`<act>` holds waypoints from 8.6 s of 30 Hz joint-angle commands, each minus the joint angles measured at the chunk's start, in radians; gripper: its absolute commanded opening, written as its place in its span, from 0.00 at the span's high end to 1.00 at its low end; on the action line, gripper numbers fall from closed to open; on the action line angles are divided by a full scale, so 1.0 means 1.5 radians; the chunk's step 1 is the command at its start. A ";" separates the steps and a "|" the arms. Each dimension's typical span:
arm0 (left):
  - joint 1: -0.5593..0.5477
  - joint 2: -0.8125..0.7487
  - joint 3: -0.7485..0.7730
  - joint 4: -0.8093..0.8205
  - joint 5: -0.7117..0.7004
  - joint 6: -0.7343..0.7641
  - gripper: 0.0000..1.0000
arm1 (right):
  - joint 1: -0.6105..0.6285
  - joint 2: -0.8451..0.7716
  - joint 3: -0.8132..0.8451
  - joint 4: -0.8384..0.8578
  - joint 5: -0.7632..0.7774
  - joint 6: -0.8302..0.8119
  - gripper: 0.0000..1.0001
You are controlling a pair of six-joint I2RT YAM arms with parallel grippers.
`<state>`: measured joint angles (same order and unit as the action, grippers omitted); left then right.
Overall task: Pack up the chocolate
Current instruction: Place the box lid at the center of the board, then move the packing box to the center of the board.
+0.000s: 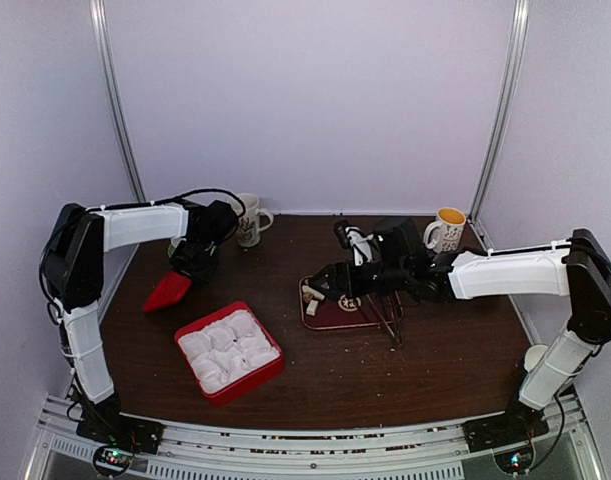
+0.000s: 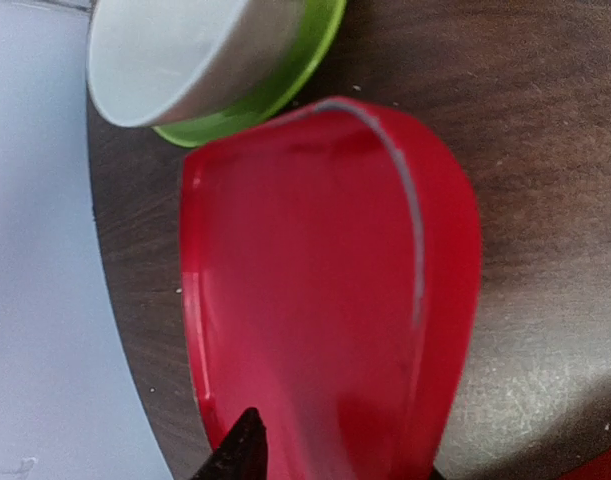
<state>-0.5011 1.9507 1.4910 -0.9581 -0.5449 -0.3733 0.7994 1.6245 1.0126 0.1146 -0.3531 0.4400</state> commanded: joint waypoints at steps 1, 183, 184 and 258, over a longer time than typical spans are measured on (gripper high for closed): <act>-0.001 0.009 0.015 0.042 0.089 -0.001 0.59 | -0.004 -0.031 -0.019 0.000 0.026 -0.005 0.15; -0.013 -0.331 -0.598 0.697 0.508 -0.264 0.22 | -0.078 -0.142 -0.166 -0.179 0.220 -0.023 0.18; -0.014 -0.326 -0.595 0.692 0.494 -0.278 0.23 | -0.078 -0.143 -0.167 -0.177 0.220 -0.023 0.19; -0.058 -0.421 -0.513 0.656 0.312 -0.141 0.02 | 0.045 -0.166 -0.074 -0.052 0.293 -0.135 0.00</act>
<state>-0.5865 1.3682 0.7376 0.0040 -0.0673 -0.6994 0.8276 1.3617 0.8860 0.0338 0.0597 0.2569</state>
